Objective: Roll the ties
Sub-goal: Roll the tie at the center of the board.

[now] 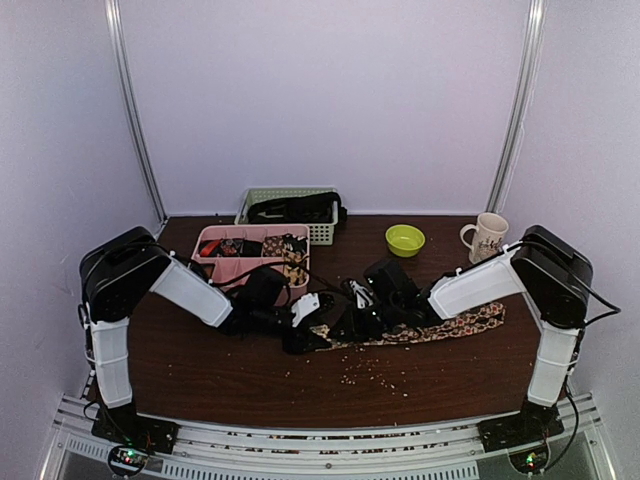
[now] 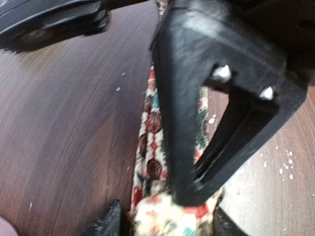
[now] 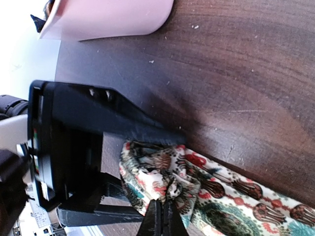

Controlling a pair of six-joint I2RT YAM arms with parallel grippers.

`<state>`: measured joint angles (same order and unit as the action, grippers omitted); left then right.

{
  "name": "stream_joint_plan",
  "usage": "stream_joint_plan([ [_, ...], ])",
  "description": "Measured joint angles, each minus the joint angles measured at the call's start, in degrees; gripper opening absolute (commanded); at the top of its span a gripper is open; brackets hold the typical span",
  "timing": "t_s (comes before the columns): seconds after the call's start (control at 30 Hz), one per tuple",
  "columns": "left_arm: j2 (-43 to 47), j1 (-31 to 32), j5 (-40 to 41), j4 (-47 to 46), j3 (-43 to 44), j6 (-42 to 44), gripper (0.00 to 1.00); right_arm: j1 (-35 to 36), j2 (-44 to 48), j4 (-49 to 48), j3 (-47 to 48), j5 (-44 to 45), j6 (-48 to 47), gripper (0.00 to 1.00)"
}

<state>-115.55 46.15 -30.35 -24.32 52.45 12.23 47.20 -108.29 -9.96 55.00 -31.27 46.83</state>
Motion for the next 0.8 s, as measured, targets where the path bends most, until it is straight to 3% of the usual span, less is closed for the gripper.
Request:
stream_joint_plan([
  [0.27,8.59,-0.85,4.2,5.35,-4.63,1.57,0.87,-0.39,-0.72,-0.52,-0.44,-0.09,-0.42,0.0],
  [0.33,12.57,-0.85,5.53,5.99,-6.14,2.08,0.97,-0.68,-0.81,-1.29,-0.94,-0.37,-0.42,0.0],
  [0.53,25.09,-0.85,8.74,-3.06,-14.01,-0.15,0.98,-1.07,-0.81,-2.91,-1.81,-1.07,-0.39,0.0],
  [0.8,10.75,-1.88,2.14,0.98,-4.13,-1.88,0.98,-1.55,-0.81,-4.85,-2.78,-1.95,-0.2,0.0],
])
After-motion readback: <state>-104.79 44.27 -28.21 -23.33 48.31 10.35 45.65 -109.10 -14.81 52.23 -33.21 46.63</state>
